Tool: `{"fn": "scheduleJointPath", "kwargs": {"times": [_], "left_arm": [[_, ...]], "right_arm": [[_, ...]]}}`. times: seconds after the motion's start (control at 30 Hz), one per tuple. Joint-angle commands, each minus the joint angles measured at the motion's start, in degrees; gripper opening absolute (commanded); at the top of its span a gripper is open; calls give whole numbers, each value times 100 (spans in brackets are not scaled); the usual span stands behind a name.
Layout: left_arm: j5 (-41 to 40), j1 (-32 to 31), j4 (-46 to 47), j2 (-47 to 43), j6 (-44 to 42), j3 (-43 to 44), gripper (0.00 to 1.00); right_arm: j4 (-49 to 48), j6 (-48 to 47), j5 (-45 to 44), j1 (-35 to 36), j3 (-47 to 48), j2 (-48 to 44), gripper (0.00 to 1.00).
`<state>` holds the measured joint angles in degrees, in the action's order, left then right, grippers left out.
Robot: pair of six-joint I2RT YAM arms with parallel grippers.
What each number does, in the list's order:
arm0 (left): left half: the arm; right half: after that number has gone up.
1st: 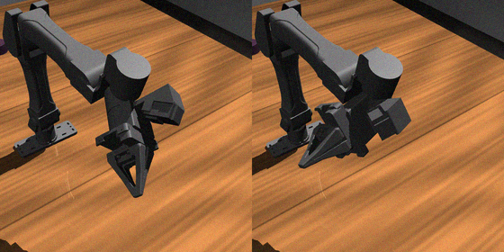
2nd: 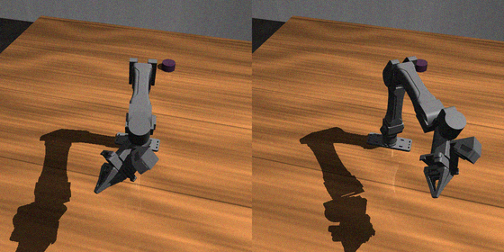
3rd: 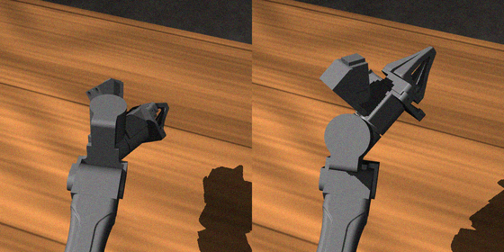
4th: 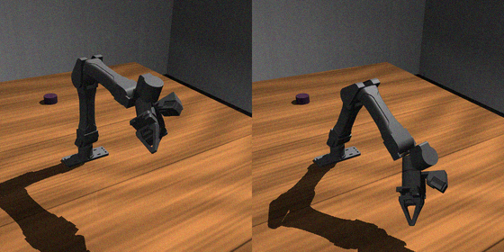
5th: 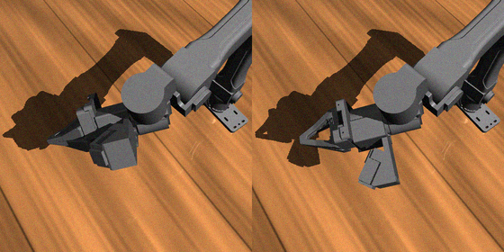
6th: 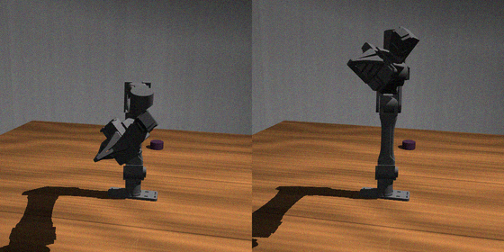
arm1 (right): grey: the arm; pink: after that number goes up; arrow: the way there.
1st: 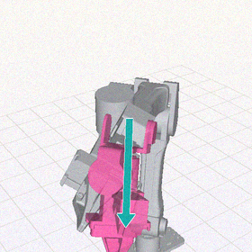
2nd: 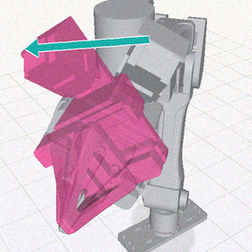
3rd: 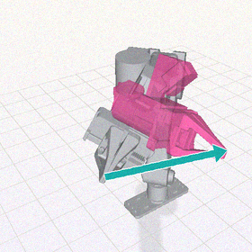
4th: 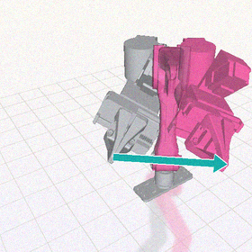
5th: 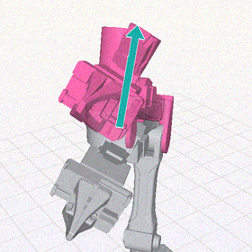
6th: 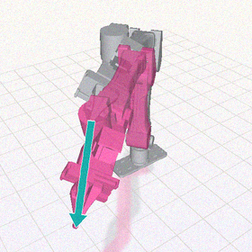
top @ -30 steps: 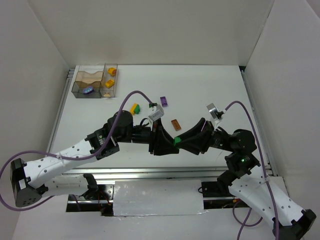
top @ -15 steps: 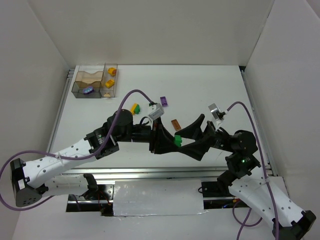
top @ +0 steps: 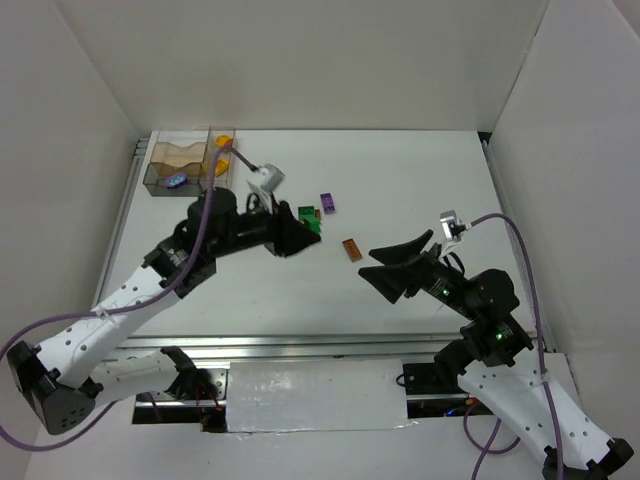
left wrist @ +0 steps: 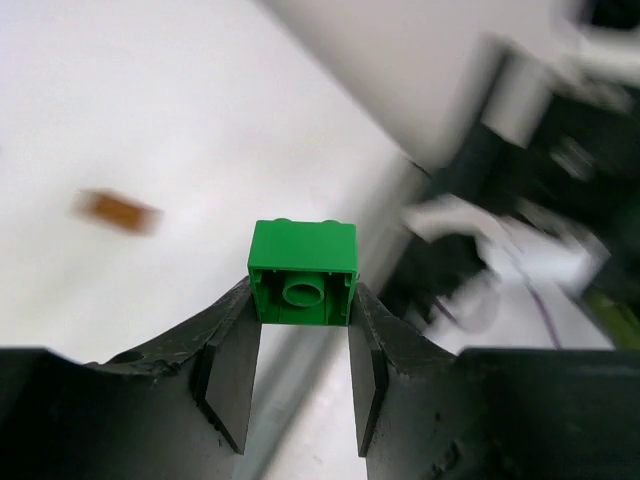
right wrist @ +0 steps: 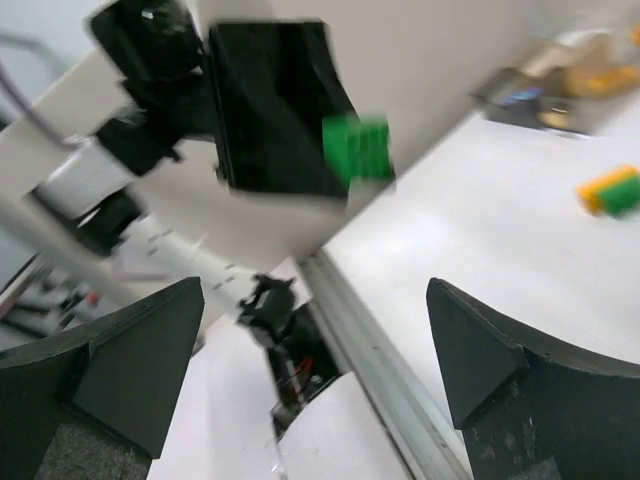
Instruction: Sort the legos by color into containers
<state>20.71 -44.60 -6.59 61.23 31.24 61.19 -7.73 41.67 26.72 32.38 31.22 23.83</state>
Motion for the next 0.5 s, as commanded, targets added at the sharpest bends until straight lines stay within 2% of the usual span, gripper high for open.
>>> {"fn": "scheduleJointPath", "kwargs": {"times": [0.0, 0.07, 0.1, 0.23, 0.37, 0.4, 0.47], "left_arm": [[-1327, 1229, -868, 89, -145, 533, 0], [-1857, 1654, -1333, 335, -215, 850, 0], [-2678, 1943, -1475, 485, -241, 1007, 0], [-4045, 2700, -1846, 1478, -181, 1973, 0], [-3751, 3746, -1285, 2418, -31, 2651, 0], [-3689, 4096, -970, 2924, -39, 2992, 0], [-3706, 4406, -923, 3507, 48, 3494, 0]], "right_arm": [[966, -159, -1536, -4, 174, -168, 100], [905, -151, -1521, -4, 25, -212, 100], [896, -150, -1477, -4, -11, -213, 100], [966, -291, -1240, -13, -107, -160, 100], [1097, -493, -1073, -4, -143, -160, 100], [1115, -528, -1003, -4, -151, -160, 100], [1116, -581, -801, -4, -213, -177, 100]]}}
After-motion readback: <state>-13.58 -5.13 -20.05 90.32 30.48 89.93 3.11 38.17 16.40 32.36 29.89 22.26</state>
